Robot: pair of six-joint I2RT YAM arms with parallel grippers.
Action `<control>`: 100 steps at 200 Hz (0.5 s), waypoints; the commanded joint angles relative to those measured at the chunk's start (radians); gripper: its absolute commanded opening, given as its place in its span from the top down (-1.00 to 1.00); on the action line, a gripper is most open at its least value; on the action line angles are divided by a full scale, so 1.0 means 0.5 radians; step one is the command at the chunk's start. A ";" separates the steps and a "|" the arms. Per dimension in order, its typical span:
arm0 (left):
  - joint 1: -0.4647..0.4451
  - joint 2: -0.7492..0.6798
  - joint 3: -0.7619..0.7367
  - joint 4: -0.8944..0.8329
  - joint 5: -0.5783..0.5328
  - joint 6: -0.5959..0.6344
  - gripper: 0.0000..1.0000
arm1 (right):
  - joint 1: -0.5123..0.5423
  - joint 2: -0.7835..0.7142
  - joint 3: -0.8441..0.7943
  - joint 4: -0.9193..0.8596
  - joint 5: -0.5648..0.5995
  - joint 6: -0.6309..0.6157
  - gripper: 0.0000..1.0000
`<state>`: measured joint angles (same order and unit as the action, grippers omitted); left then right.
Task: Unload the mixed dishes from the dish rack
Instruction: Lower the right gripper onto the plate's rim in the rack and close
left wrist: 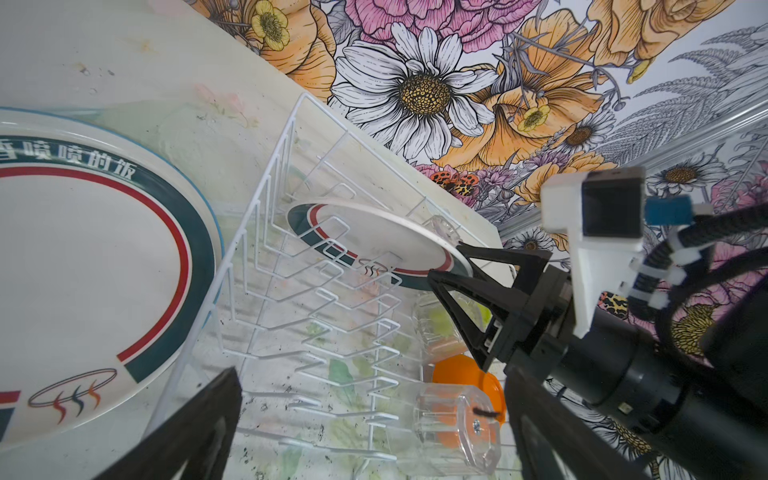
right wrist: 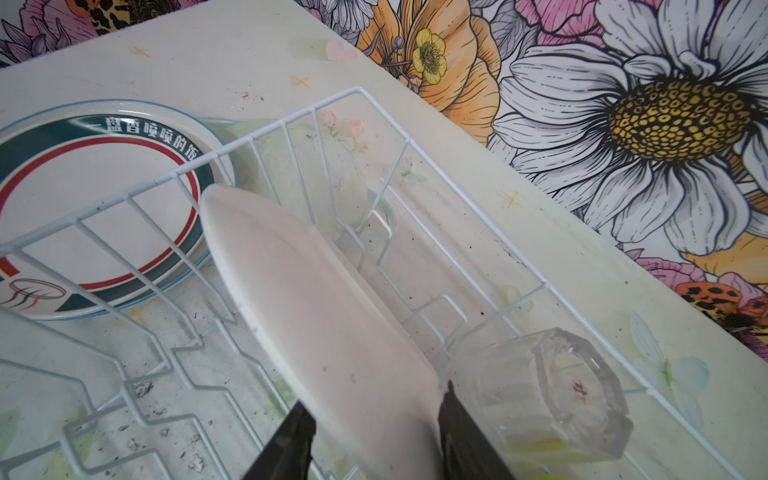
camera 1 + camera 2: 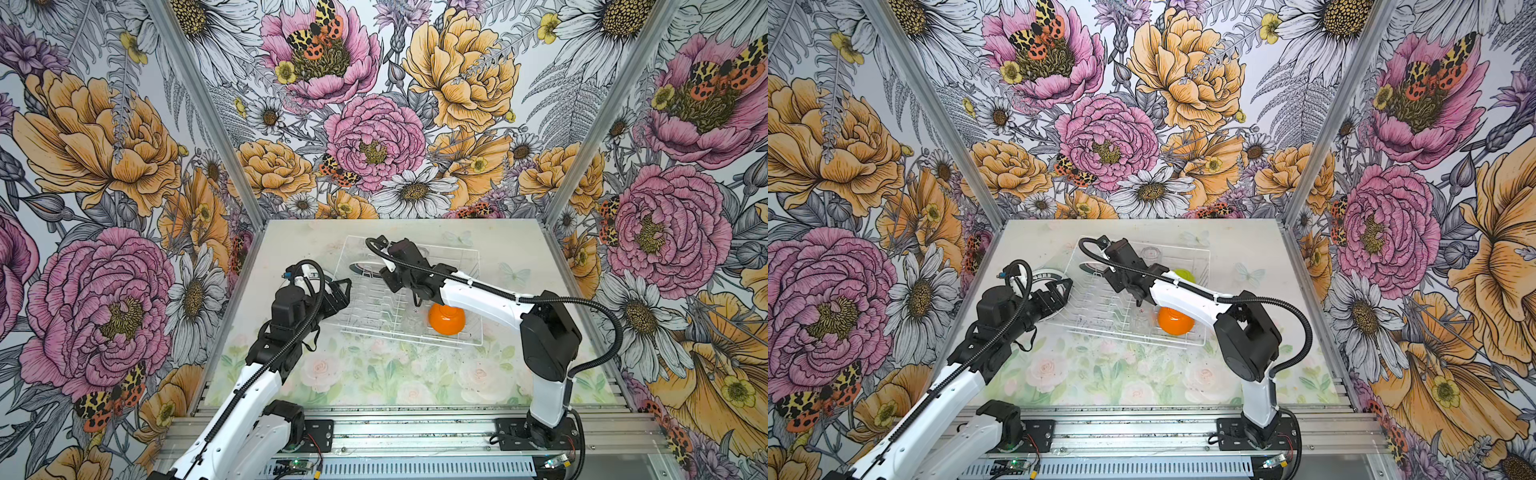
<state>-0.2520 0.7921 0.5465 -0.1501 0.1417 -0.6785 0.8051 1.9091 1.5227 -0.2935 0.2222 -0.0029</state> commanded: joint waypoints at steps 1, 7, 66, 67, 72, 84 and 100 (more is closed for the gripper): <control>0.016 -0.038 -0.044 0.102 -0.046 -0.075 -0.97 | 0.047 0.064 0.089 -0.033 0.124 -0.082 0.06; 0.020 -0.041 -0.045 0.093 -0.047 -0.074 -0.97 | 0.055 0.073 0.097 -0.035 0.137 -0.097 0.07; 0.038 -0.082 -0.041 0.036 -0.042 -0.105 -0.97 | 0.077 0.109 0.139 -0.038 0.213 -0.177 0.47; 0.038 -0.083 -0.041 0.036 -0.041 -0.104 -0.97 | 0.077 0.109 0.141 -0.037 0.215 -0.179 0.48; 0.039 -0.089 -0.041 0.035 -0.041 -0.112 -0.97 | 0.082 0.108 0.145 -0.038 0.217 -0.197 0.50; 0.040 -0.107 -0.044 0.028 -0.053 -0.121 -0.97 | 0.086 0.114 0.160 -0.038 0.231 -0.257 0.61; 0.039 -0.127 -0.052 0.021 -0.083 -0.135 -0.97 | 0.095 0.118 0.172 -0.037 0.299 -0.326 0.78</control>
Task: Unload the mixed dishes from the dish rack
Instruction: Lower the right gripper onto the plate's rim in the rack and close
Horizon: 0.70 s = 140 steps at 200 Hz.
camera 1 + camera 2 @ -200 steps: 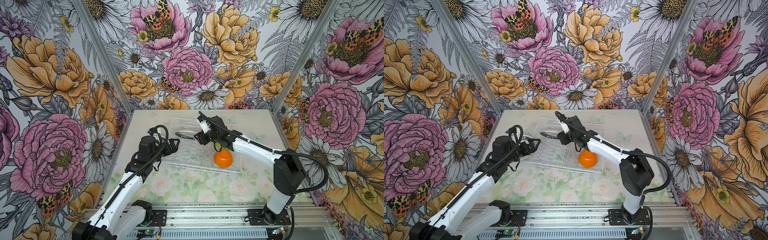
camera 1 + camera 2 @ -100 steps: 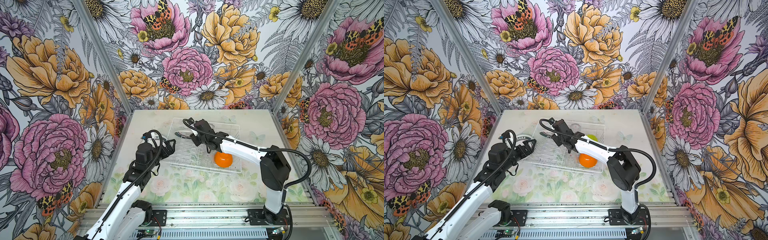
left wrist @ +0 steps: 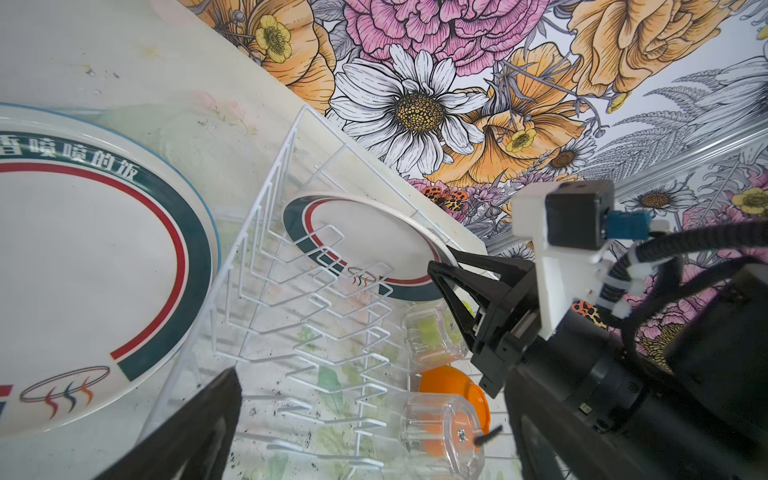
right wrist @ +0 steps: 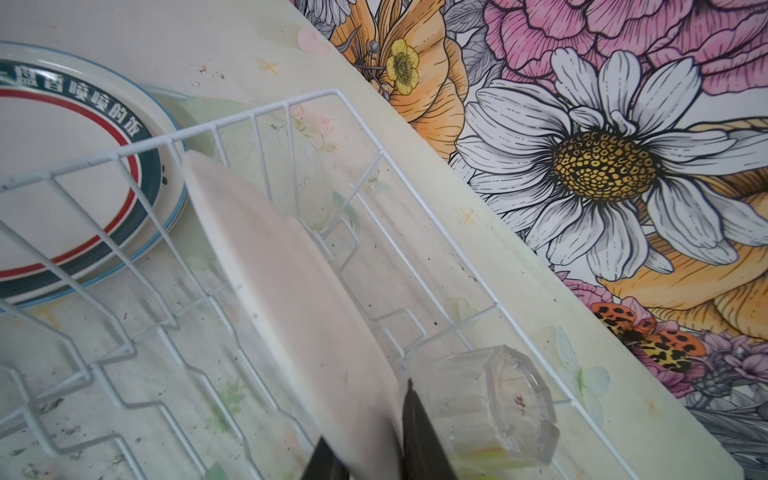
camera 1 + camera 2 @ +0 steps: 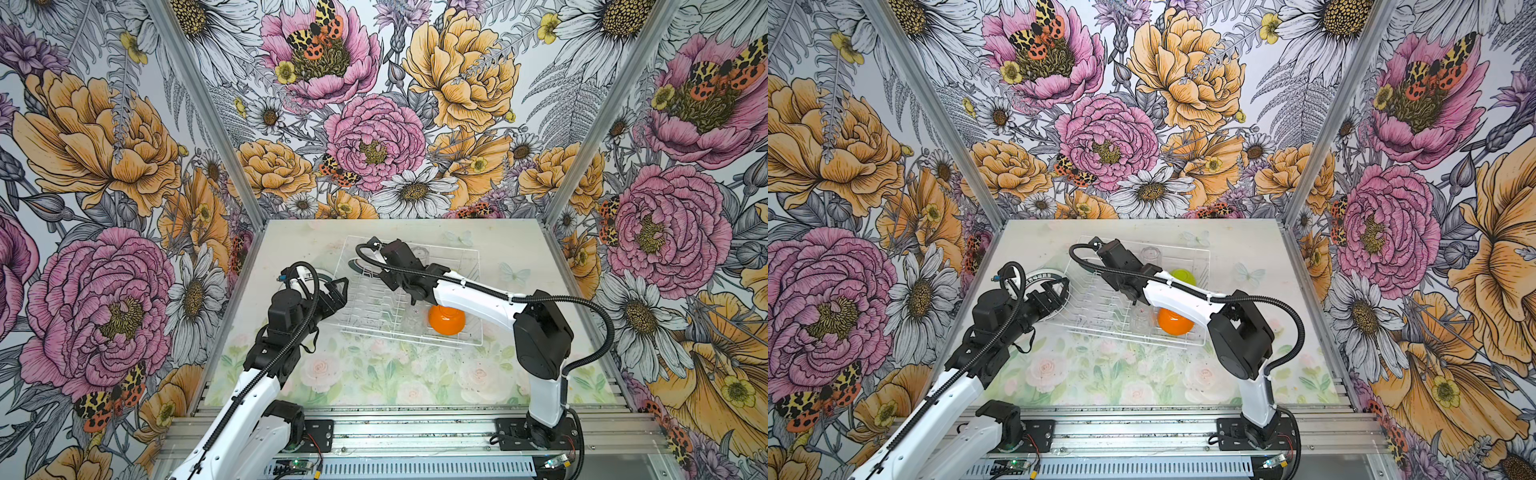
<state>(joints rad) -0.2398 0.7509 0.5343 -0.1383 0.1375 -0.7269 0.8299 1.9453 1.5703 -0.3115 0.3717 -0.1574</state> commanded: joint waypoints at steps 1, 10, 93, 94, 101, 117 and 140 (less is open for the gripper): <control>0.014 -0.046 -0.030 -0.003 -0.075 -0.041 -0.97 | 0.046 0.046 0.076 -0.001 0.000 -0.020 0.79; 0.017 -0.051 -0.033 -0.003 -0.079 -0.051 -0.97 | 0.048 0.046 0.080 0.000 0.026 -0.044 0.82; 0.019 -0.001 -0.045 0.061 -0.063 -0.086 -0.97 | 0.070 -0.020 0.121 0.003 0.257 -0.178 1.00; 0.019 0.000 -0.046 0.062 -0.062 -0.086 -0.97 | 0.069 -0.022 0.122 0.005 0.260 -0.183 1.00; 0.021 0.007 -0.044 0.068 -0.061 -0.089 -0.97 | 0.067 -0.030 0.123 0.006 0.313 -0.199 1.00; 0.018 0.023 -0.041 0.081 -0.050 -0.095 -0.97 | 0.067 -0.065 0.119 0.004 0.366 -0.211 1.00; 0.016 0.027 -0.043 0.089 -0.048 -0.102 -0.97 | 0.065 -0.140 0.109 0.010 0.309 -0.188 1.00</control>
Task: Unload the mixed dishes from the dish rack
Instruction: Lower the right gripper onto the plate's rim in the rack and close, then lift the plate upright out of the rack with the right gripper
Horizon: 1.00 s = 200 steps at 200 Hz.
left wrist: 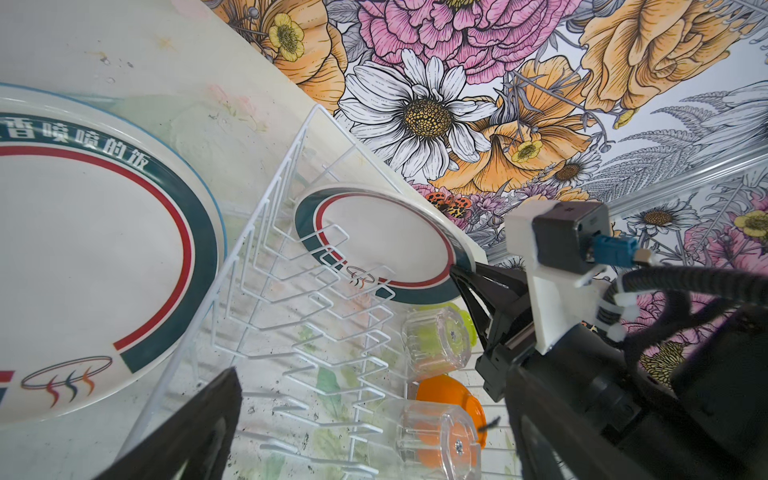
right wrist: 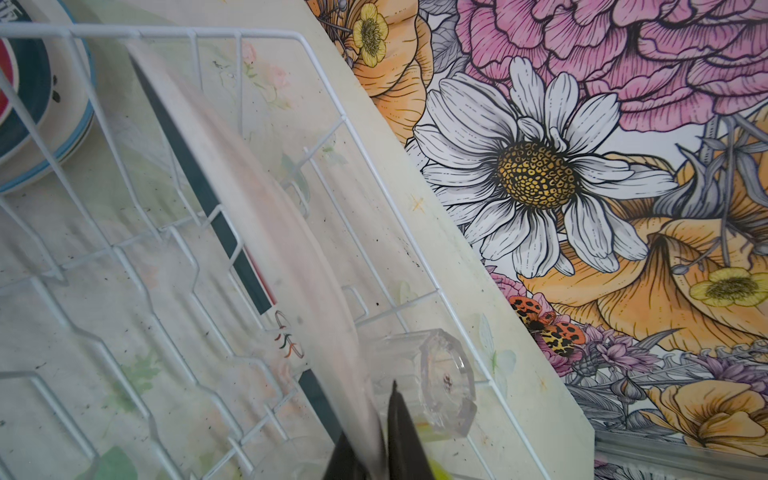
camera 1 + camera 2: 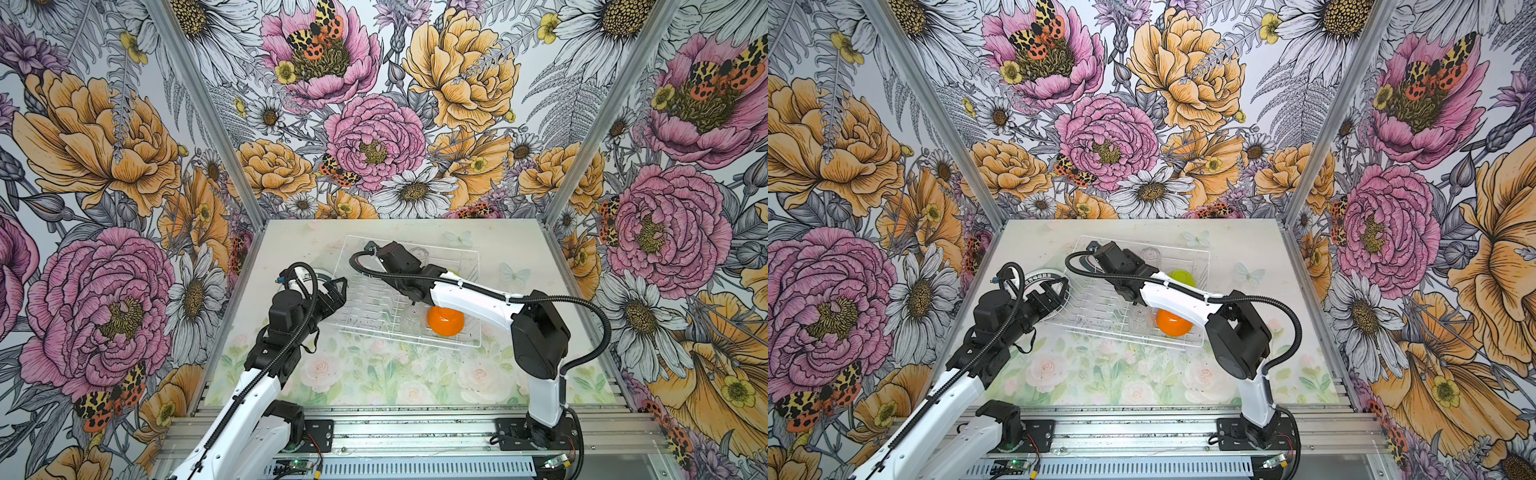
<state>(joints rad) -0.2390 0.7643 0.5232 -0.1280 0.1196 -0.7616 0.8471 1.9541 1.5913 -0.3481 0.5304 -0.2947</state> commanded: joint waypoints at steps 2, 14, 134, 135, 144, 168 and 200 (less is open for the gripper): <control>0.015 -0.001 -0.021 0.069 -0.011 -0.032 -0.97 | 0.030 -0.163 0.067 0.084 -0.015 0.094 1.00; 0.013 -0.003 -0.025 0.065 -0.017 -0.032 -0.97 | 0.025 -0.201 0.072 0.097 -0.058 0.135 1.00; 0.011 -0.022 -0.074 0.108 -0.033 -0.018 -0.97 | -0.002 -0.647 0.017 0.168 -0.300 0.671 1.00; 0.012 -0.021 -0.074 0.109 -0.033 -0.019 -0.97 | -0.003 -0.652 0.014 0.168 -0.303 0.679 1.00; 0.012 -0.022 -0.077 0.116 -0.028 -0.020 -0.97 | -0.011 -0.693 0.000 0.166 -0.323 0.741 1.00; 0.012 -0.019 -0.092 0.168 0.005 -0.022 -0.97 | -0.046 -0.805 -0.062 0.165 -0.386 0.929 1.00; 0.012 -0.019 -0.084 0.207 0.075 -0.026 -0.97 | -0.096 -0.932 -0.161 0.161 -0.553 1.133 1.00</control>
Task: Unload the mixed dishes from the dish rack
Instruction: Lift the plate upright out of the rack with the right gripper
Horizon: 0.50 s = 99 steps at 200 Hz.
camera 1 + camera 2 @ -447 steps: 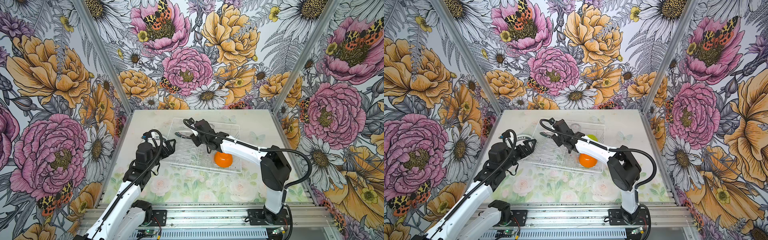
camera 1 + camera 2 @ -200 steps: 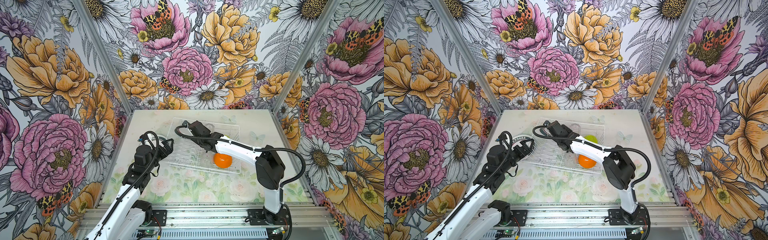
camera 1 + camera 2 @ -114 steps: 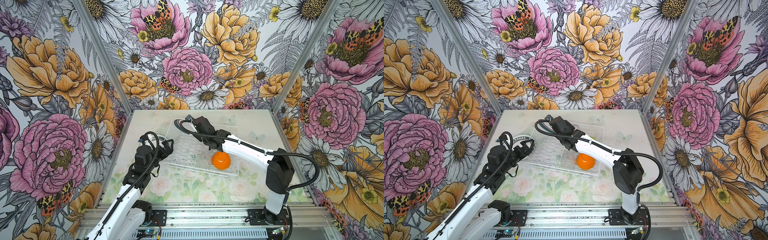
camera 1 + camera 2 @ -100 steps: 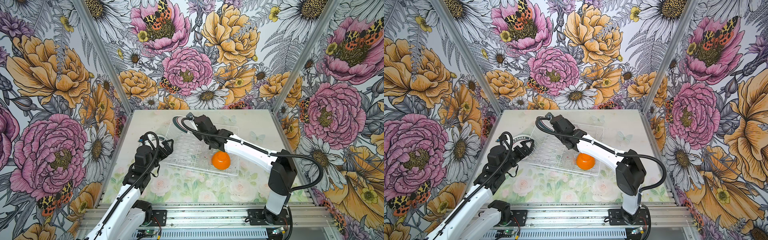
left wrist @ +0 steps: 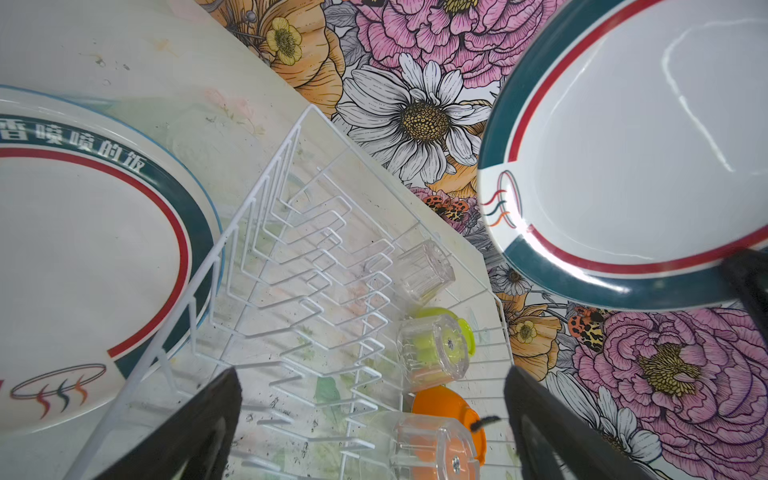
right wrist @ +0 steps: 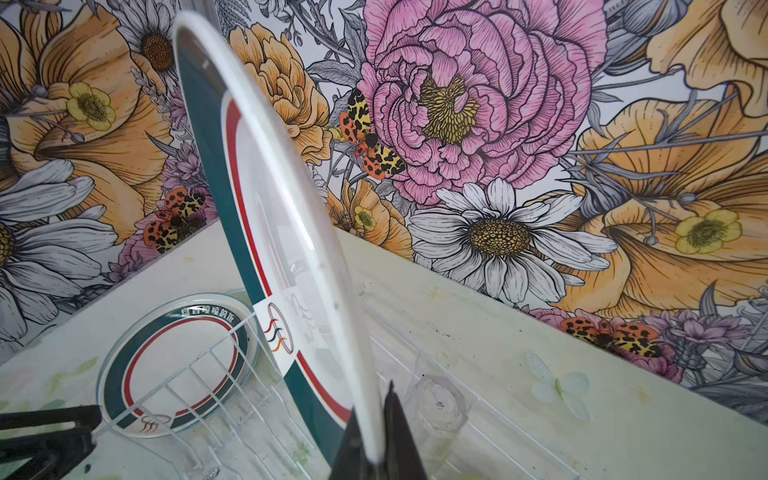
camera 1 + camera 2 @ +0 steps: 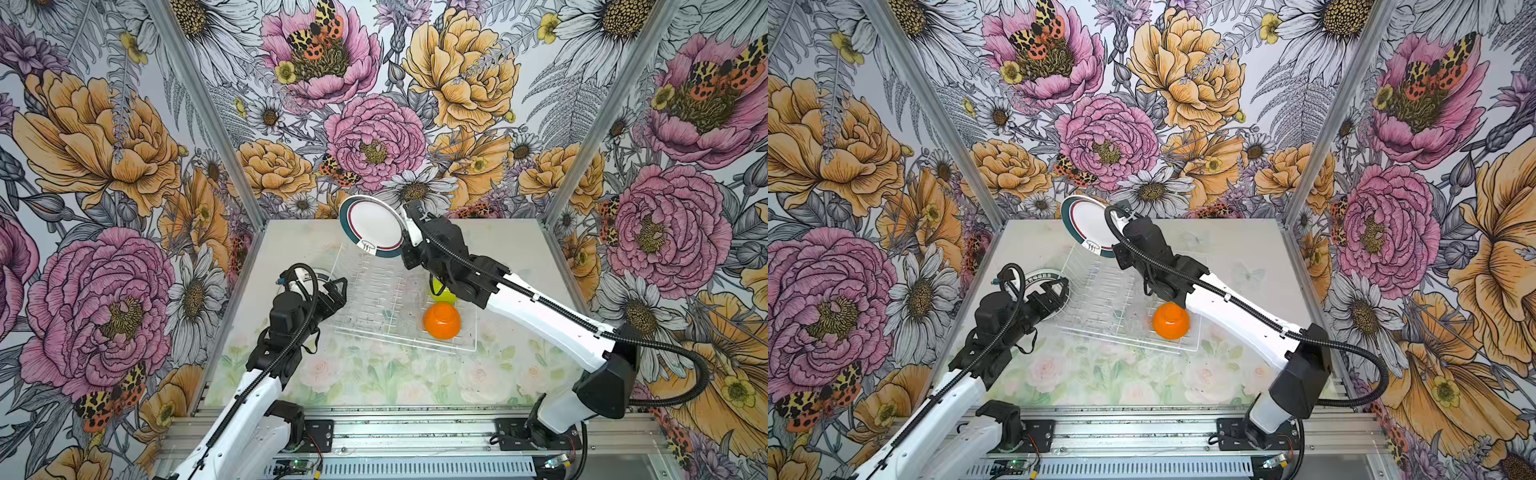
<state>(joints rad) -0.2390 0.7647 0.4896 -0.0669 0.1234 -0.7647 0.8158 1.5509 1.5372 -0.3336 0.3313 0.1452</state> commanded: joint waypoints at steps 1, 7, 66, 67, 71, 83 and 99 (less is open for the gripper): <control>0.012 -0.021 -0.016 0.085 0.070 -0.020 -0.97 | -0.035 -0.129 -0.054 0.131 -0.162 0.261 1.00; 0.012 -0.023 -0.014 0.092 0.085 -0.018 -0.97 | -0.035 -0.150 -0.067 0.133 -0.195 0.299 1.00; 0.009 0.016 -0.036 0.477 0.321 -0.029 -0.91 | -0.157 -0.280 -0.191 0.133 -0.397 0.462 1.00; 0.009 0.018 -0.034 0.482 0.324 -0.029 -0.90 | -0.160 -0.283 -0.194 0.133 -0.402 0.465 1.00; 0.009 0.027 -0.029 0.504 0.334 -0.031 -0.87 | -0.166 -0.287 -0.199 0.133 -0.421 0.477 1.00; 0.010 0.054 -0.022 0.561 0.354 -0.032 -0.80 | -0.185 -0.294 -0.212 0.136 -0.476 0.514 1.00; 0.009 0.101 -0.007 0.641 0.374 -0.031 -0.73 | -0.195 -0.301 -0.214 0.136 -0.548 0.545 1.00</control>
<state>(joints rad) -0.2390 0.7891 0.4828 0.1394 0.2527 -0.7841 0.7261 1.4506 1.4288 -0.3332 0.1349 0.3603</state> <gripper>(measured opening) 0.882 0.077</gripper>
